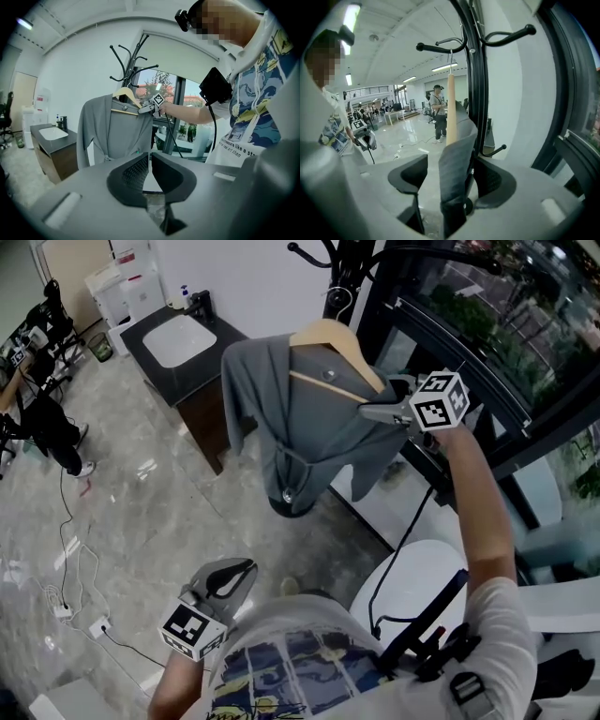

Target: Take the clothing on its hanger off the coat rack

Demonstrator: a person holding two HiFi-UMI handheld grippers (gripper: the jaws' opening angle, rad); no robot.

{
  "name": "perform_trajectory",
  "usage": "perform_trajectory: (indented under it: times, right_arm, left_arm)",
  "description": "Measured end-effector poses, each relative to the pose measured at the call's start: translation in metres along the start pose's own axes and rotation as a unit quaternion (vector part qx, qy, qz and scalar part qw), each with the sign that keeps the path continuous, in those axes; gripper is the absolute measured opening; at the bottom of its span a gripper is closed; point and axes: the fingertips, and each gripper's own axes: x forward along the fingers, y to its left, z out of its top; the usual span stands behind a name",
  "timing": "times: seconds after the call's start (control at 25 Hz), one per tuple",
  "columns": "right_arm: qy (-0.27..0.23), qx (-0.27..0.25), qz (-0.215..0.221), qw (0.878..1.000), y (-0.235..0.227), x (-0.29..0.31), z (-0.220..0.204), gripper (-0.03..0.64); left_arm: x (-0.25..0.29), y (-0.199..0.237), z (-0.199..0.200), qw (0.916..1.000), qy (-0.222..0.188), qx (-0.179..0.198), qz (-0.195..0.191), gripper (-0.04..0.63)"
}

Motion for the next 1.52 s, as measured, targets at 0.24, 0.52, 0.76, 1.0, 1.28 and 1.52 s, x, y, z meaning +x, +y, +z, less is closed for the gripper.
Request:
perform_trajectory:
  times: [0.24,0.52,0.76,1.0,1.28,1.52]
  right_arm:
    - [0.008,-0.040,-0.012,0.999,-0.001,0.006,0.006,0.018]
    - [0.004,-0.043,-0.051,0.998,0.005,-0.007,0.007,0.011]
    - [0.010,-0.039,-0.067,0.997,0.016,-0.020,0.007,0.009]
    - [0.016,-0.047,-0.081,0.995,0.031,-0.033,0.012,0.009]
    - [0.002,-0.050,-0.100,0.994,0.054,-0.056,0.027,0.009]
    - [-0.010,-0.059,-0.113,0.992,0.086,-0.071,0.040,0.009]
  left_arm:
    - [-0.001,0.004,-0.011,0.9999,0.002,-0.010,0.004,0.028]
    - [-0.009,0.000,-0.011,0.9999,0.006,-0.015,-0.001,0.026]
    - [-0.020,-0.003,-0.011,0.9999,0.004,-0.013,-0.005,0.026]
    - [-0.039,-0.008,-0.016,0.9999,0.001,-0.009,-0.007,0.026]
    - [-0.063,-0.016,-0.028,0.9999,-0.003,-0.004,-0.015,0.026]
    - [-0.086,-0.018,-0.023,0.9999,-0.009,0.002,-0.013,0.026]
